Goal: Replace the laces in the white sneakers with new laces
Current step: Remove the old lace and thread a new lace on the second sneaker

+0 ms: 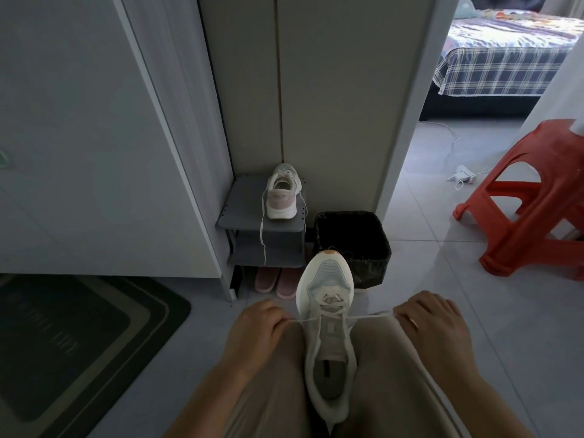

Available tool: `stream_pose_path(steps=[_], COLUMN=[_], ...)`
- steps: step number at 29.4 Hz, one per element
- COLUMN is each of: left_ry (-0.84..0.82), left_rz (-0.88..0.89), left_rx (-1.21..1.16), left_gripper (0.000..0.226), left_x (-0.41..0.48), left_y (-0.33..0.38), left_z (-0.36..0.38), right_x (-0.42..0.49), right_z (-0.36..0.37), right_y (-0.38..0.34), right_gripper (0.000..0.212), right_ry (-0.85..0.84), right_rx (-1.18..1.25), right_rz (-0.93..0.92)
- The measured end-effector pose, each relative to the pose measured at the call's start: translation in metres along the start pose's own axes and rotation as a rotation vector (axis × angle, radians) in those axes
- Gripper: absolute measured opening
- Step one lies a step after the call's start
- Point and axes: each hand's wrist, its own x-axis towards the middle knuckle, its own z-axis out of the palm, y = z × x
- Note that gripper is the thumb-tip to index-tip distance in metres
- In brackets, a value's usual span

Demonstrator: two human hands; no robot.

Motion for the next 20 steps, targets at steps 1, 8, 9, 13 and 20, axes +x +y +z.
stream_pose_path(steps=[1, 8, 9, 13, 20], left_ry=[0.012, 0.074, 0.072, 0.010, -0.001], left_rz=[-0.015, -0.029, -0.046, -0.095, -0.007], left_rx=[-0.012, -0.131, -0.133, -0.104, 0.190], left_gripper=[0.034, 0.014, 0.012, 0.015, 0.075], left_x=[0.000, 0.025, 0.025, 0.005, -0.024], left_y=[0.002, 0.049, 0.051, 0.053, 0.055], left_z=[-0.001, 0.005, 0.009, 0.020, 0.047], right_x=[0.001, 0.040, 0.044, 0.049, 0.069], right_z=[-0.003, -0.024, -0.026, -0.024, -0.040], right_y=[0.001, -0.009, -0.008, 0.006, 0.056], right_gripper=[0.028, 0.009, 0.013, 0.027, 0.024], right_ry=[0.004, 0.020, 0.012, 0.095, 0.406], right_rx=[0.000, 0.117, 0.197, 0.778, 1.533], right_rz=[0.029, 0.393, 0.487, 0.843, 1.232])
